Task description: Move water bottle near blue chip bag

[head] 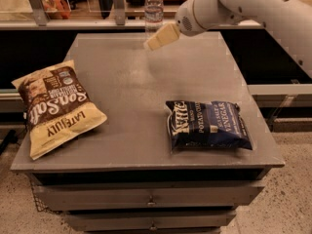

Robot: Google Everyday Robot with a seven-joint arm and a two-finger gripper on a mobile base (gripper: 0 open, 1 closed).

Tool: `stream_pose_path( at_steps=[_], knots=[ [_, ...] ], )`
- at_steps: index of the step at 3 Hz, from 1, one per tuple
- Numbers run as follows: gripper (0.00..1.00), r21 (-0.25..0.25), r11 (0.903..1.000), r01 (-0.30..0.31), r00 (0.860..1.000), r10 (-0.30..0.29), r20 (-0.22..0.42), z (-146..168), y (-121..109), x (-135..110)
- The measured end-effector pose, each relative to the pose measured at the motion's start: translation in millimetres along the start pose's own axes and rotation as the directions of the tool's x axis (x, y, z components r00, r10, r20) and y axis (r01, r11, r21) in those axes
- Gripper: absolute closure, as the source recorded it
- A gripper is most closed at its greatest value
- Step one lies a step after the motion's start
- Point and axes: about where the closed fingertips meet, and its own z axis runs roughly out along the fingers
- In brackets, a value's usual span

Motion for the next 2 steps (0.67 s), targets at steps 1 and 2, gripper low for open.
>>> stream_pose_path(
  at_steps=[1,2],
  knots=[
    [0.00,0.060,0.9917,-0.114,0.987,0.106,0.118,32,-37,-21],
    [0.00,0.094,0.9780,-0.186,0.965,0.164,0.204,55,-58,-40]
  ],
)
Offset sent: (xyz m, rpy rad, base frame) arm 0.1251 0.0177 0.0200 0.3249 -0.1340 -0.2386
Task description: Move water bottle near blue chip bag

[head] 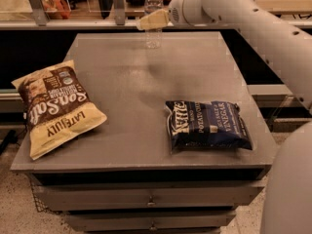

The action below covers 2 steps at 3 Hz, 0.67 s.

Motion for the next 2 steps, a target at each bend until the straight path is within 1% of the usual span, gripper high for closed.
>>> stream_pose_path(
  at_steps=[1,2],
  knots=[
    [0.00,0.054,0.9978,-0.040,0.999,0.038,0.039,27,-11,-9],
    [0.00,0.099,0.9930,-0.065,0.996,0.058,0.068,54,-22,-20]
  ],
)
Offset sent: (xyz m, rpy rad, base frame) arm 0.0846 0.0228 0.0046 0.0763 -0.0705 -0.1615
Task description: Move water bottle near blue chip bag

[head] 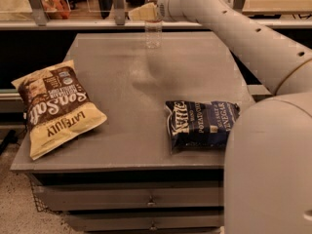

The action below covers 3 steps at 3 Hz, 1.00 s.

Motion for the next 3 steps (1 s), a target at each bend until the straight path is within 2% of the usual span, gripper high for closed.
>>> stream_pose_path(
  at_steps=[1,2,3],
  knots=[
    [0.27,0.016,0.9998,-0.014,1.000,0.014,0.000,15,-1,-1],
    [0.51,0.029,0.9994,-0.021,1.000,0.021,0.000,16,-5,1],
    [0.74,0.028,0.9991,-0.031,1.000,0.031,0.000,-1,-16,3]
  ],
)
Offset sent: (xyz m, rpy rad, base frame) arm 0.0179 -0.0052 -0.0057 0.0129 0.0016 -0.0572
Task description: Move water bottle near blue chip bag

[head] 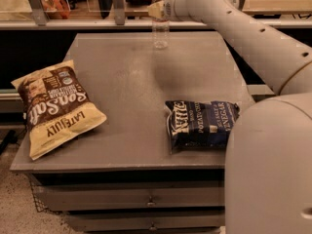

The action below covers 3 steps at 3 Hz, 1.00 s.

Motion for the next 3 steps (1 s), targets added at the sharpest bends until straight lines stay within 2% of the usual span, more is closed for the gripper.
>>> stream_pose_path(
  at_steps=[1,2,3],
  knots=[
    [0.97,-0.029,0.9995,-0.016,1.000,0.016,0.026,-39,-18,-11],
    [1.00,-0.054,0.9985,-0.009,0.997,0.013,0.073,-89,-33,-19],
    [1.00,-0.052,0.9986,-0.007,0.997,0.011,0.077,-140,-51,8]
  ],
)
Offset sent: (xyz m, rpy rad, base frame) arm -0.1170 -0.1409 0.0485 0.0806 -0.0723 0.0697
